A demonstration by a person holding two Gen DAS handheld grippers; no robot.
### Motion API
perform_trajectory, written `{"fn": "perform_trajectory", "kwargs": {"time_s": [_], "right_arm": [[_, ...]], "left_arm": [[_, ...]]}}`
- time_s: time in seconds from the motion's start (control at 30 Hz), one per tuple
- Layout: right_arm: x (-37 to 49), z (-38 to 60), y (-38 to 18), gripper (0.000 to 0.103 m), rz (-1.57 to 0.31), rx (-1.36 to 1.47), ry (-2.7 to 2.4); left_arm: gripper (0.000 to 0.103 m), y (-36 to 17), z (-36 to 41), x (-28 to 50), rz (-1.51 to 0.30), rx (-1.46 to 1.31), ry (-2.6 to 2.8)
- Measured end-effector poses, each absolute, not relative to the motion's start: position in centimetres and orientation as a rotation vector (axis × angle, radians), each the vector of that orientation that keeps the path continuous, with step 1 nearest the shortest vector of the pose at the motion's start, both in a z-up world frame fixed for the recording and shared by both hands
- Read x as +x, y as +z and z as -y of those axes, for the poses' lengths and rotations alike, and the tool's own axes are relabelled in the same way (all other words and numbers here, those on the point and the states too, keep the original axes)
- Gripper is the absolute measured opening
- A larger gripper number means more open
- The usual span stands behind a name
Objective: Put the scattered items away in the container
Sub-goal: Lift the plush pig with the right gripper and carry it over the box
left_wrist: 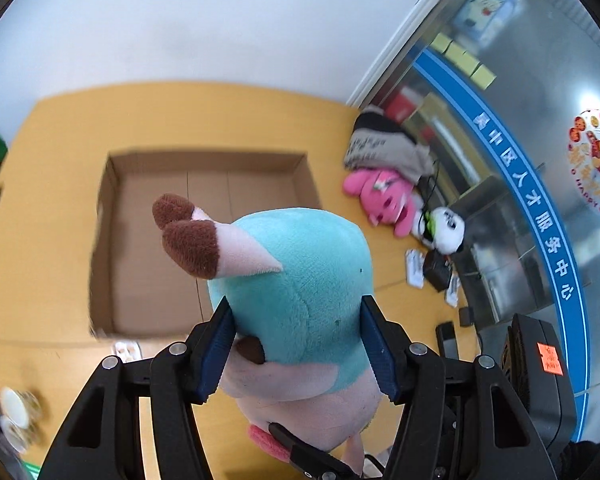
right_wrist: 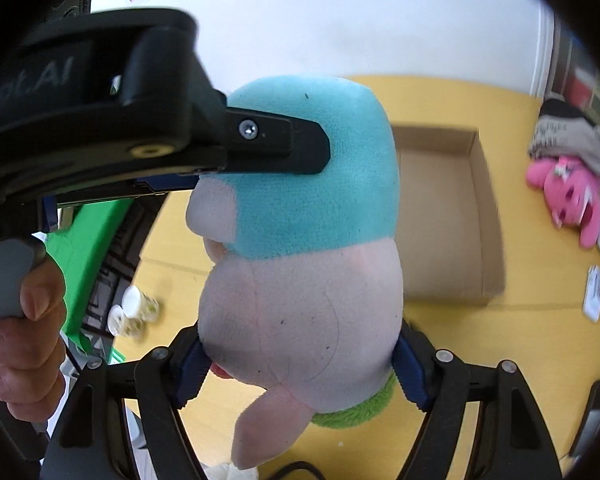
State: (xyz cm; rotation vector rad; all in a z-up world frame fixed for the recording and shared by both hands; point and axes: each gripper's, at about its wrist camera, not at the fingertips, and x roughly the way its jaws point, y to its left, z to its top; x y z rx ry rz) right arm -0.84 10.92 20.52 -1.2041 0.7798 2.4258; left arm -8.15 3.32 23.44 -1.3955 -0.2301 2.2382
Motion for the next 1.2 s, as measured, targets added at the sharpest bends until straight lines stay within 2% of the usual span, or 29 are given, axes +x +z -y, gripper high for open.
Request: {"fn": "perform_trajectory", "kwargs": {"time_s": [0.3,0.57,0.83,1.2], "right_arm": [[-4.9,-14.8,30.2,0.076,-0.842,-1.082,2.483],[-9.6,-16.5,34.3,0.076,-0.86,-1.061,2.509],[-16.2,-20.9,33.0,0.076,-0.997,-1.117,2.413],[-23.5,-24.5,23.5,0.076,-1.134,-1.25,2.294]], "left_arm": [[0.065,33.6,-1.4,-12.9,0.145,-1.29,2.336],[0.065,36.9,1.3,-19.4,0.111,-1.275,2.328],[0.064,33.8,2.1,-27.7,0.089,-1.344,2.238],[0.063,22.0,2.8,-36.2,0.083,-1.538,2.106]]}}
